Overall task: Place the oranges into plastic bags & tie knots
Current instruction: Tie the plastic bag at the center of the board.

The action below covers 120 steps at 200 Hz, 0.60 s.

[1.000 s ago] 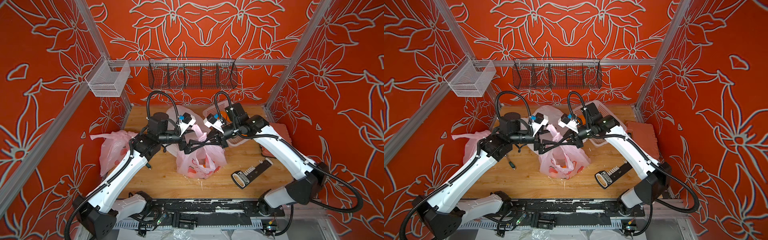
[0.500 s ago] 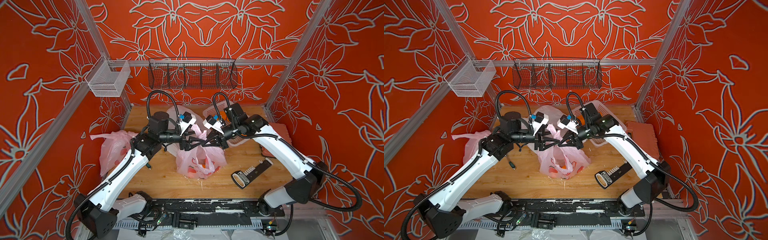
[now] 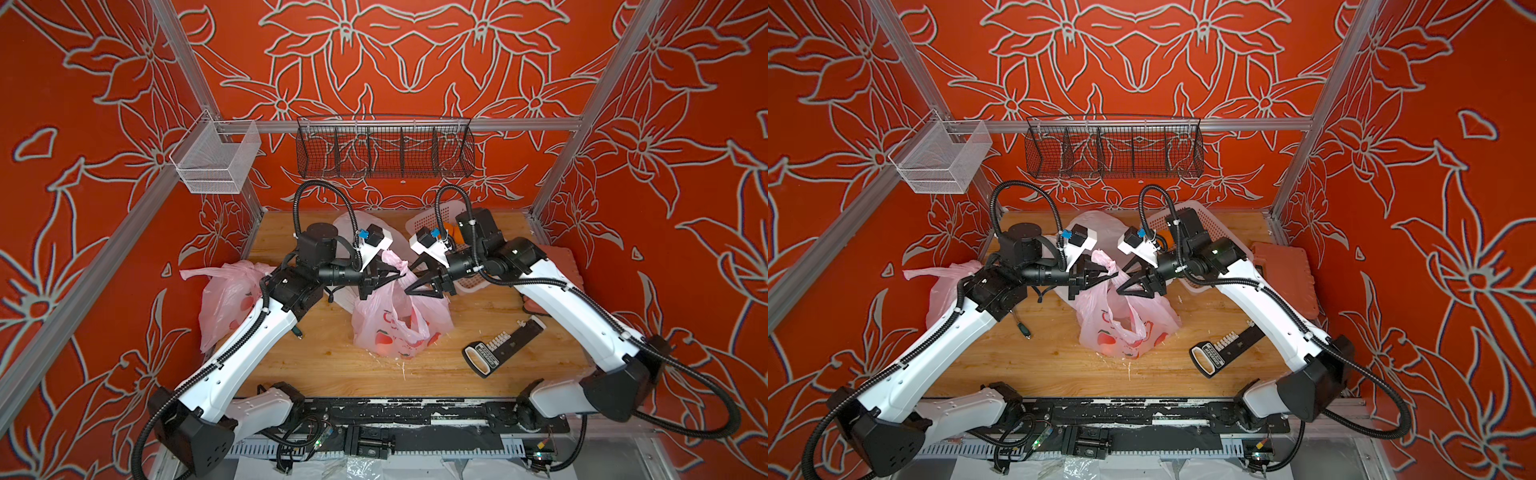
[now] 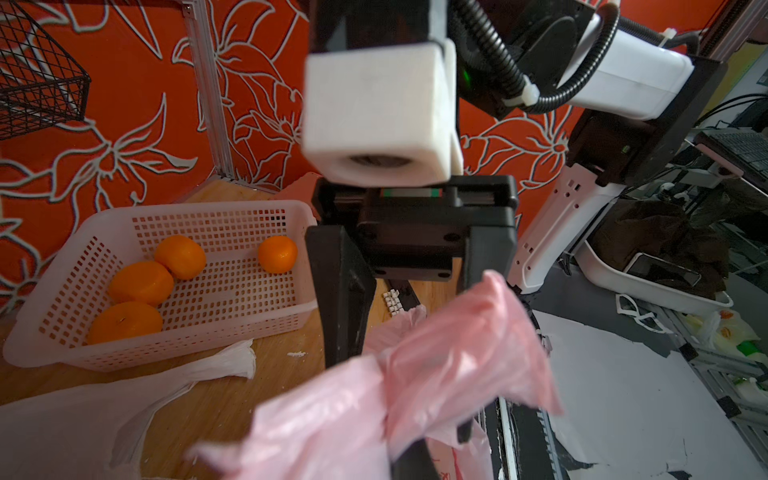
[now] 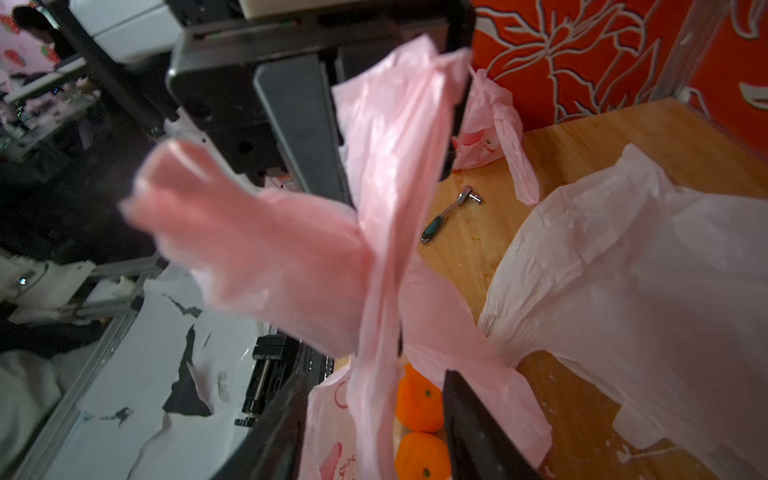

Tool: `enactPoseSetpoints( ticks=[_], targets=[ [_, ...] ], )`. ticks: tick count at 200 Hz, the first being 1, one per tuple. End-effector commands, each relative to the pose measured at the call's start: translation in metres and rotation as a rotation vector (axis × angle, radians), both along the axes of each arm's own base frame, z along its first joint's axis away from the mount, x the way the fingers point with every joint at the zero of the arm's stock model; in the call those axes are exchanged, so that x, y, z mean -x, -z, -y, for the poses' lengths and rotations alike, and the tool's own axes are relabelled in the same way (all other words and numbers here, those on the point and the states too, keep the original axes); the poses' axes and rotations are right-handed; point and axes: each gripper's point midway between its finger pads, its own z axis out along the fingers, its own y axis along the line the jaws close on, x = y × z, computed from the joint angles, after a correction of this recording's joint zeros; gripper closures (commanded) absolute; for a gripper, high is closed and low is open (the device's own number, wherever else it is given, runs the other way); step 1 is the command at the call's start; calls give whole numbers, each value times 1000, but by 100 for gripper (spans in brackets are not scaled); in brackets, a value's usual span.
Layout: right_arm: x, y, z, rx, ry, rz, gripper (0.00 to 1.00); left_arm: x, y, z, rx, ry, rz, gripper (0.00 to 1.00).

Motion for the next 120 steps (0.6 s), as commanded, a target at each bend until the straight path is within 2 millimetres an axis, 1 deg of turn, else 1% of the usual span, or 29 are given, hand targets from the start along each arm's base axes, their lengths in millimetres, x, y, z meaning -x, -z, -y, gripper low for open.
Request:
enactPoseSetpoints(
  ticks=[1, 17, 31, 39, 55, 78, 99, 120],
  targets=[
    [-12, -40, 4, -133, 153, 110, 39, -5, 2, 0, -1, -10, 8, 100],
    [-16, -59, 4, -228, 236, 114, 38, -5, 2, -1, -2, -12, 7, 100],
    [-15, -69, 0, -283, 288, 109, 38, -7, 2, -1, -5, -19, 5, 100],
    [-18, -73, 0, -308, 349, 107, 39, -8, 1, -1, -4, -26, 6, 100],
    [-18, -75, 2, -357, 435, 115, 38, -9, 2, -1, -3, -29, 4, 100],
    [-11, -76, 5, -369, 497, 167, 38, -10, 3, -1, -8, -35, -3, 100],
    [0, -78, -3, -351, 477, 198, 38, -10, 3, 0, -11, -32, -4, 100],
    [-1, -76, -10, -327, 489, 226, 39, -11, 3, 0, -12, -34, -5, 100]
  ],
)
